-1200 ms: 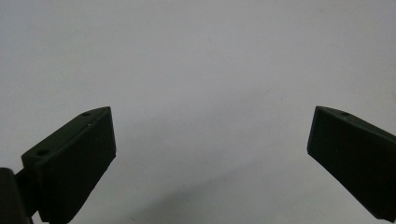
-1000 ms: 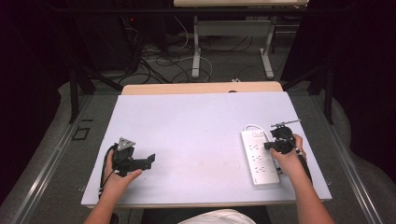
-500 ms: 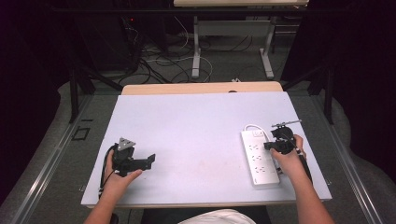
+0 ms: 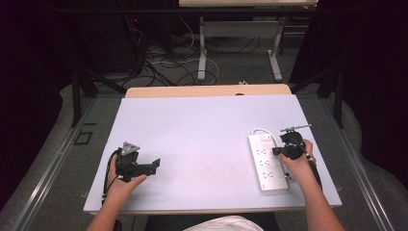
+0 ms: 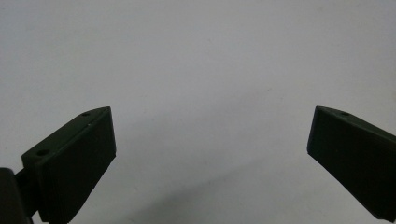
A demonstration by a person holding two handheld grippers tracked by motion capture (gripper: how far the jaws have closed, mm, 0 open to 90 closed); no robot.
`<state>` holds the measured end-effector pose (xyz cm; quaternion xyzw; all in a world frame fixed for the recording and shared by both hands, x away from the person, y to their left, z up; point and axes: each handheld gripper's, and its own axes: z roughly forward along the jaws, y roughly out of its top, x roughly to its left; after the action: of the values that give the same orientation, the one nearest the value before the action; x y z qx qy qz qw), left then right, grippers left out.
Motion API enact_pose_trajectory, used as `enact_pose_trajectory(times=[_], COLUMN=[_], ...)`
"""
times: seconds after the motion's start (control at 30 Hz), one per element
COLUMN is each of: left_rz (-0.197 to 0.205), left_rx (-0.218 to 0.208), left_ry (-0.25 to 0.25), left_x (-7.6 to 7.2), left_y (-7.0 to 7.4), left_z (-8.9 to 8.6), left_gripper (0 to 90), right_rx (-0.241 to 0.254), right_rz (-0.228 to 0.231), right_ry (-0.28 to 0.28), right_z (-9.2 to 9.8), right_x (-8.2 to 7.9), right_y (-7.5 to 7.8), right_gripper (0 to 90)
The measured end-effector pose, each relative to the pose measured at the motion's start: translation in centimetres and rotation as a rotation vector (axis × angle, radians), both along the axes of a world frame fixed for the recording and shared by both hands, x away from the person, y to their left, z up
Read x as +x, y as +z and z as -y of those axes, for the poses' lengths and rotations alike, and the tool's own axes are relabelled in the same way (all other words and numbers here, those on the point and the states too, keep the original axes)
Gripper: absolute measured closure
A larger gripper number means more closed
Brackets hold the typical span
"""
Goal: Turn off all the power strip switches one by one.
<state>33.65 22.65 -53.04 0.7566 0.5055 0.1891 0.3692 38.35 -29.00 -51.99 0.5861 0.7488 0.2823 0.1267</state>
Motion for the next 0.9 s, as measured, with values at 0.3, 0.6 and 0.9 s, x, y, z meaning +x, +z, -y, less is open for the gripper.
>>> enact_pose_trajectory(times=[0.3,0.6,0.9], left_rz=[0.000,0.001,-0.007], left_rx=[-0.003,-0.006,-0.015], left_ry=[-0.002,0.001,0.005], left_x=[0.0,0.0,0.0], left_y=[0.0,0.0,0.0], left_z=[0.0,-0.1,0.0], left_gripper=[1.0,1.1,1.1], right_rx=[0.002,-0.004,-0.007], right_rz=[0.029,0.050,0.054], right_ry=[-0.011,-0.019,-0.006], right_z=[-0.1,-0.1,-0.2], right_x=[-0.3,-1.0,-1.8], right_y=[-0.2,-0.2,0.0], right_gripper=[86.9,86.6,86.4])
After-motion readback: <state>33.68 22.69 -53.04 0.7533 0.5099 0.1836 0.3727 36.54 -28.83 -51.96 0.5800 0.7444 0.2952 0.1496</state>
